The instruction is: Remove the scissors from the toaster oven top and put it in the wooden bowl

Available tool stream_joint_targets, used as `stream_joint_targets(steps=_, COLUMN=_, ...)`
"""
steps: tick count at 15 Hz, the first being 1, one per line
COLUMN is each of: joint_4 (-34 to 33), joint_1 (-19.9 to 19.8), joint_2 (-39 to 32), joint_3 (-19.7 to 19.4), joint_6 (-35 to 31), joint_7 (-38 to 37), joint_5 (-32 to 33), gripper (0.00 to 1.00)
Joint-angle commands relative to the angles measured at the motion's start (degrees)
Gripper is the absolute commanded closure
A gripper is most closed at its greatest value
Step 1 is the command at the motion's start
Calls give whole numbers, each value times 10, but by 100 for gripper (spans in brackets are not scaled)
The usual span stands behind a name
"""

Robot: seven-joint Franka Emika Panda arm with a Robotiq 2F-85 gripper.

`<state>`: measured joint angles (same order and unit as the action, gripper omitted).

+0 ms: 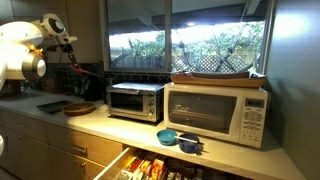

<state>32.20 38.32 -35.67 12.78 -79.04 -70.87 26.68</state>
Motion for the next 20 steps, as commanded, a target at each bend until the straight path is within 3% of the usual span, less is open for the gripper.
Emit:
stream_joint_targets(steps=1, joint_4=-20, joint_1=-38, joint_2=-30, joint_3=38, joint_6=-4, joint_7=6, joint_5=-90, gripper=99)
stream_joint_targets(steps=4, joint_4=-18, joint_1=-63, joint_2=-57, joint_3=62, joint_6=3, joint_7=10, joint_5=-157, gripper=99)
stream_joint_targets(steps=5, joint_4=-57, joint_1=-46, joint_2=-85, joint_3=20, joint_6=19, joint_7=21, joint_5=-206, gripper=99)
stream_joint_targets(steps=9, joint_4=-78, joint_1=-51, joint_2=-136, joint_3=15, joint_6=21, joint_7=37, joint_5=-294, gripper=99)
stream_joint_targets(steps=11, joint_4=-86, joint_1=-39, joint_2=-153, joint_3=-12, joint_6=16, joint_7=43, joint_5=-279, gripper=99)
stream_joint_targets(steps=12, joint_4=-93, joint_1=-37, joint_2=-150, joint_3=-15, joint_6=27, joint_7=34, joint_5=-284, gripper=94)
stream_joint_targets(steps=15, joint_4=-104, joint_1=-34, joint_2=-167, joint_3=-24, joint_6=25, joint_7=39, joint_5=-283, gripper=94)
stream_joint_targets(steps=18, joint_4=-58, joint_1=-24, joint_2=-164, joint_3=-33, joint_6=-38, joint_7=59, joint_5=-274, gripper=99)
stream_joint_targets(steps=20, joint_4=-83, joint_1=6, joint_2=-198, joint_3=-58, joint_6=-40, joint_7=96, joint_5=-239, gripper=99)
